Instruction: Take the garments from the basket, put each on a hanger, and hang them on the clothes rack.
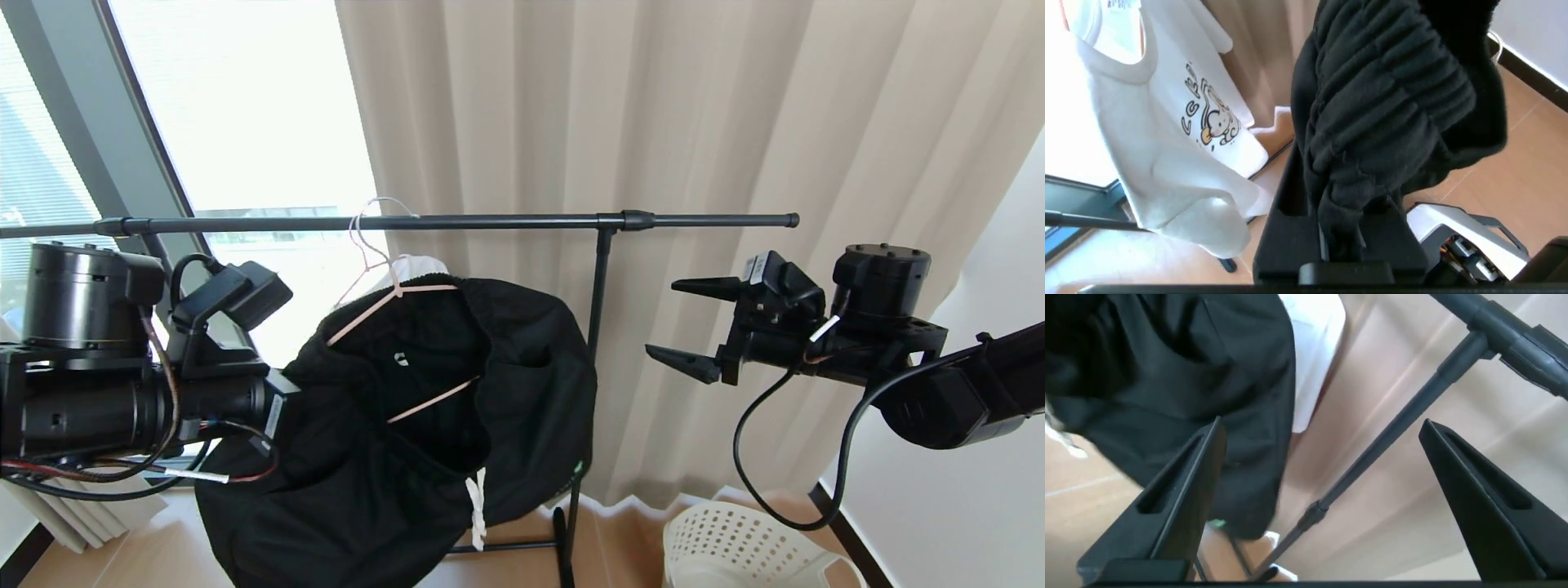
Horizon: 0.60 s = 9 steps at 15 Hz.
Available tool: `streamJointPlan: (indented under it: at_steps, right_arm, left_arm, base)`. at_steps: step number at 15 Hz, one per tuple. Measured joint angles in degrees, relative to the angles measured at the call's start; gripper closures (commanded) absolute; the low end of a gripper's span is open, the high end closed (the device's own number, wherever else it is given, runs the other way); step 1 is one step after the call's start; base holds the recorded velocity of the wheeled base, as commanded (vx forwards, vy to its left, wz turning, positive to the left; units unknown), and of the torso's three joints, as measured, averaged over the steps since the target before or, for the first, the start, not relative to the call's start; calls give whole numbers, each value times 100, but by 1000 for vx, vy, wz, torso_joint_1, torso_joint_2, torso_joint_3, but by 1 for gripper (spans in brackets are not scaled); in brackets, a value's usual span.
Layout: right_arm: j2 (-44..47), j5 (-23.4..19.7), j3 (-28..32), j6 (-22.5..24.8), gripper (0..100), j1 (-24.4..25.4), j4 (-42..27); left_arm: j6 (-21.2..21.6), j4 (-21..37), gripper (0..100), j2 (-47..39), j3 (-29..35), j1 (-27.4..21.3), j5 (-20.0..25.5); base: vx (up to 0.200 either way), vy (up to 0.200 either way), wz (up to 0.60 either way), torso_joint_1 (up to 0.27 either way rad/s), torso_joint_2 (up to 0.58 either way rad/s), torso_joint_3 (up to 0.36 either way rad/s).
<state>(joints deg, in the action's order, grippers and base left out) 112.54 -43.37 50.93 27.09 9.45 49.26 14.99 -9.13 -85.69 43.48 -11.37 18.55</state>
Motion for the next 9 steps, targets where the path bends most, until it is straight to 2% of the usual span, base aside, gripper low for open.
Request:
streamJointPlan:
  at_steps: [1, 4, 9]
  right_arm:
    - [-22, 177, 52, -254, 0, 55, 0]
    - [-56, 347, 111, -330, 0, 124, 2]
    - [-61, 355, 122, -330, 0, 133, 6]
  left_arm:
    - [-140, 2, 100, -174, 139, -85, -167]
    - [-602, 16, 100, -747, 731, -391, -701]
    - [-1015, 7, 100, -1713, 1558, -739, -936]
  base:
    - [0, 0, 0, 0, 0, 0]
    - [0, 0, 0, 0, 0, 0]
    - [0, 0, 0, 0, 0, 0]
